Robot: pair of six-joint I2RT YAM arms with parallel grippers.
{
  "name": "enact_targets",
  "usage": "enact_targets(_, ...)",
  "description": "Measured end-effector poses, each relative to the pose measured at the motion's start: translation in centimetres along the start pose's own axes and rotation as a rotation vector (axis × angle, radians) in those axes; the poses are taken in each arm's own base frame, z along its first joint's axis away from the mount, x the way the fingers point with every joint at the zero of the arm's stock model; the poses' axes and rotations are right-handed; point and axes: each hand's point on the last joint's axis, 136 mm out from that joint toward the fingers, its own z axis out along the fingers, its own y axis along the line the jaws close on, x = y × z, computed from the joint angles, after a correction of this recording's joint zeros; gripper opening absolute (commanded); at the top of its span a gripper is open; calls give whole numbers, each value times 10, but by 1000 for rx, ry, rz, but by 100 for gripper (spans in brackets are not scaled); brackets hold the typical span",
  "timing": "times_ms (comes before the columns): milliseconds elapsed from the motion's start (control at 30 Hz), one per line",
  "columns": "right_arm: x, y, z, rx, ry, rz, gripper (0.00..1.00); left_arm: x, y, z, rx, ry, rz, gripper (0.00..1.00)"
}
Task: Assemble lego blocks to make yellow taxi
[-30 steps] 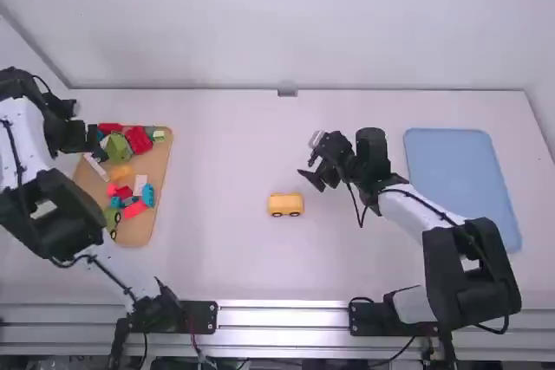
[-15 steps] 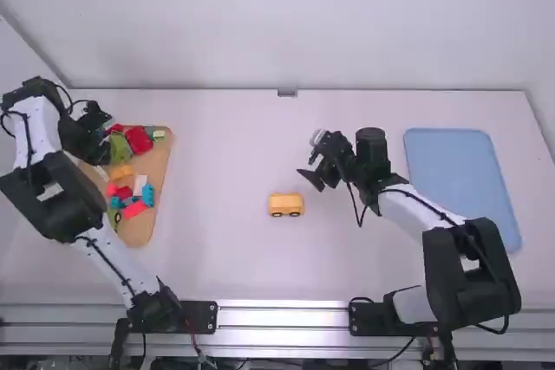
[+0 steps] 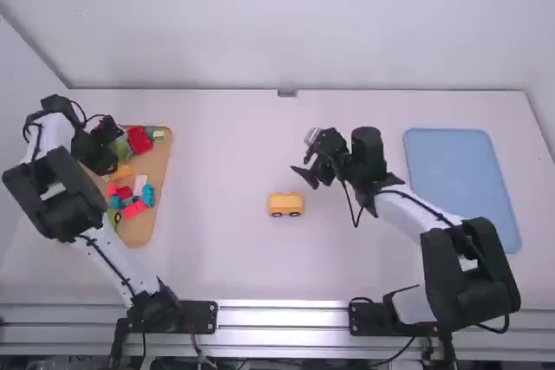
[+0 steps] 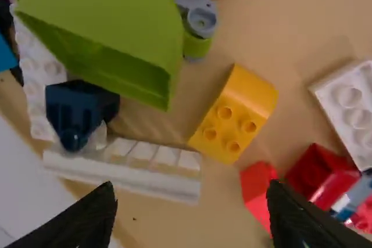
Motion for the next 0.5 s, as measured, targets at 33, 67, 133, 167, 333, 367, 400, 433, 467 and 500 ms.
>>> enact_targets(33,0,0,0,1,0,1,99,0,-1,1,2,0,0,69)
enact_targets(67,0,-2,-1,5,-2,5,99,1,-3,6,4,0,3,68)
enact_targets(133,-1,-6,-2,17,-8,23,99,1,-7,13,12,-6,3,67)
enact_targets(167,-1,-7,-3,20,-9,26,99,2,-9,15,18,-8,3,66)
enact_targets(333,2,-16,-7,45,-10,64,99,-2,-15,22,31,-36,7,65)
enact_targets(367,2,-17,-7,46,-10,68,99,-3,-14,23,23,-42,7,66)
enact_targets(400,2,-17,-7,46,-9,71,99,-3,-13,24,19,-45,7,65)
enact_targets(433,2,-17,-7,46,-8,74,99,-4,-12,25,12,-51,8,65)
enact_targets(467,2,-16,-7,44,-9,76,99,-5,-11,26,9,-53,8,65)
enact_targets(500,1,-15,-6,40,-10,75,98,-4,-12,27,9,-53,8,65)
